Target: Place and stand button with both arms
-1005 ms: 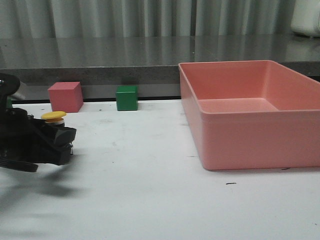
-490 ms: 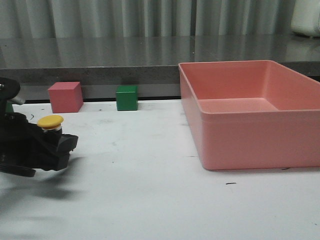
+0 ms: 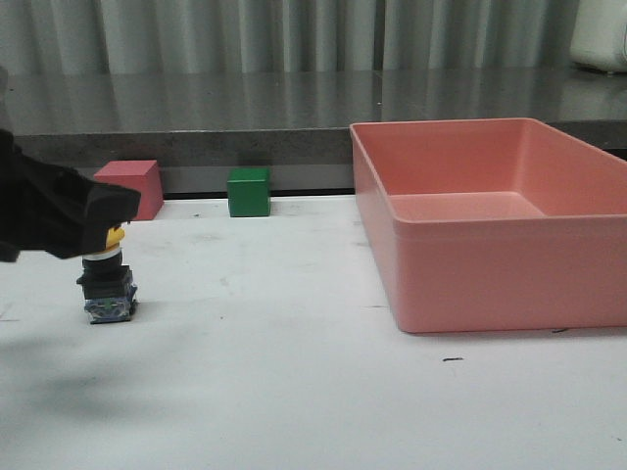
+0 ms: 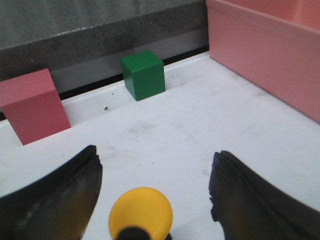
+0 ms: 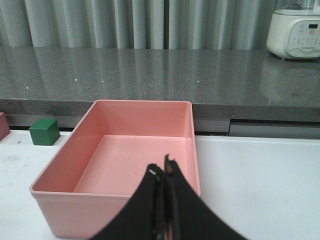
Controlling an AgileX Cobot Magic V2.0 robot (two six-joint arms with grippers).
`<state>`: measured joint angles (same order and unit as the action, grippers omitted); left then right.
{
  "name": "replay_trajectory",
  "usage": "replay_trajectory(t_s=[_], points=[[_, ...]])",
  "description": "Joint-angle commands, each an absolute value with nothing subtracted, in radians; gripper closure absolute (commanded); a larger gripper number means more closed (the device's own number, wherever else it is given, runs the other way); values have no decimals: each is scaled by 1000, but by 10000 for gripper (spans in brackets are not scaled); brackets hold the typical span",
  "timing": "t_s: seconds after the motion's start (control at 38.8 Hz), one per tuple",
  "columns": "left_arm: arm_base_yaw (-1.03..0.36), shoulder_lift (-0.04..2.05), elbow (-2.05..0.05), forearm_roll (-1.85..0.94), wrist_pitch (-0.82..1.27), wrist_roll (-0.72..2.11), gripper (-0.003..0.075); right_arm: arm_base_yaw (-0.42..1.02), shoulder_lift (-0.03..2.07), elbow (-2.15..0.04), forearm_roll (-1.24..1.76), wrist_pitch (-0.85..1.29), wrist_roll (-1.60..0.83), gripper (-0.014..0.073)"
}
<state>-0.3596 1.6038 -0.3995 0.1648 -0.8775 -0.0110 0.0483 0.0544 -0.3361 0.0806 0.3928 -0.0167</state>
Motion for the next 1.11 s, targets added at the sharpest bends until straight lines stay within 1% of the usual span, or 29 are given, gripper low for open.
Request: replay_trajectory(t_s=[0.0, 0.1, 0.26, 0.41, 0.57, 0.75, 0.85, 0.95, 1.08], points=[[-386, 1458, -414, 126, -841, -93, 266, 44, 65, -364, 69, 304, -23, 664], [-402, 1321, -417, 126, -701, -153, 267, 44, 65, -364, 69, 304, -23, 664], [-416, 1113, -417, 126, -495, -153, 269, 44, 65, -364, 69, 304, -23, 664], [-416, 890, -417, 122, -244, -154, 269, 44, 65, -364, 69, 304, -23, 664], [-416, 675, -417, 30, -5, -154, 269, 44, 65, -364, 69, 304, -23, 664], [-416, 412, -442, 11, 271, -154, 276, 44, 65, -364, 69, 304, -23, 664], [-416, 286, -454, 11, 389, -154, 316, 44, 65, -364, 69, 304, -23, 664], [-416, 197, -454, 11, 453, -154, 378, 44, 65, -364, 69, 304, -23, 664], [-416, 116, -454, 11, 507, -154, 494, 44, 65, -364, 69, 304, -23, 664]])
